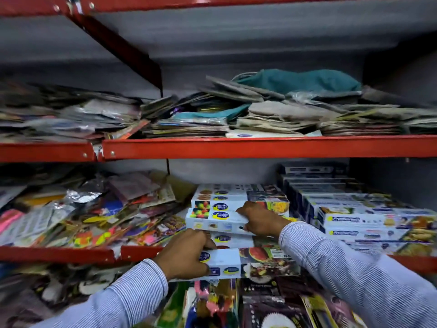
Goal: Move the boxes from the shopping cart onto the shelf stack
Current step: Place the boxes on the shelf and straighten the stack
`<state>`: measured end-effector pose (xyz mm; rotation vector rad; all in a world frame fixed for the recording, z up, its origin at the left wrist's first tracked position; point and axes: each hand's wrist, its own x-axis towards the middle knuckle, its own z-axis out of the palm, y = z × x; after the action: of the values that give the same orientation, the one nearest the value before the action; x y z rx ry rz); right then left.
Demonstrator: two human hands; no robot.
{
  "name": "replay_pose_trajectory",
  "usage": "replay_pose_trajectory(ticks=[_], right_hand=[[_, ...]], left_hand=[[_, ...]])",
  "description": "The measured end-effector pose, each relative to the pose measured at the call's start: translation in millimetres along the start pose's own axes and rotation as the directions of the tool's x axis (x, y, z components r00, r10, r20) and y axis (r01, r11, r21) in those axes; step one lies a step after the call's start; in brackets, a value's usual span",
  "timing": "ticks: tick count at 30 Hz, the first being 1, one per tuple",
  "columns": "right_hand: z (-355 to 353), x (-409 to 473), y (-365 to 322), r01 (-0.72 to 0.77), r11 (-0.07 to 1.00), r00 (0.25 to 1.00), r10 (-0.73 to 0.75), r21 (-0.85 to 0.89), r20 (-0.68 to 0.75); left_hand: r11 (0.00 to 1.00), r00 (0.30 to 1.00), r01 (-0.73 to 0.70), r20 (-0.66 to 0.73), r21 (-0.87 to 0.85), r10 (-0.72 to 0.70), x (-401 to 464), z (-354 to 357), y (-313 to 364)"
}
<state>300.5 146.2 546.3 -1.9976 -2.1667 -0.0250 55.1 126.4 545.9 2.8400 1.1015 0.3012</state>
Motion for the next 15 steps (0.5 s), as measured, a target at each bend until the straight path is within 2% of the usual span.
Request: replay_pose_trajectory(ticks=[8, 15], right_hand=[[29.2, 32.6, 13.9, -0.044, 0.998, 0.999, 0.044, -0.05, 0.0], [18.9, 30.2, 24.0, -0.067, 0.998, 0.975, 0.067, 0.006, -0.213]], left_hand=[[1.0, 0.999, 0.019, 0.033, -0.014, -0.018, 25.1, 5.0, -12.0], [0.999, 1.0, 0.025, 0.015, -0.032, -0.025, 53.6, 16.2, -15.2]])
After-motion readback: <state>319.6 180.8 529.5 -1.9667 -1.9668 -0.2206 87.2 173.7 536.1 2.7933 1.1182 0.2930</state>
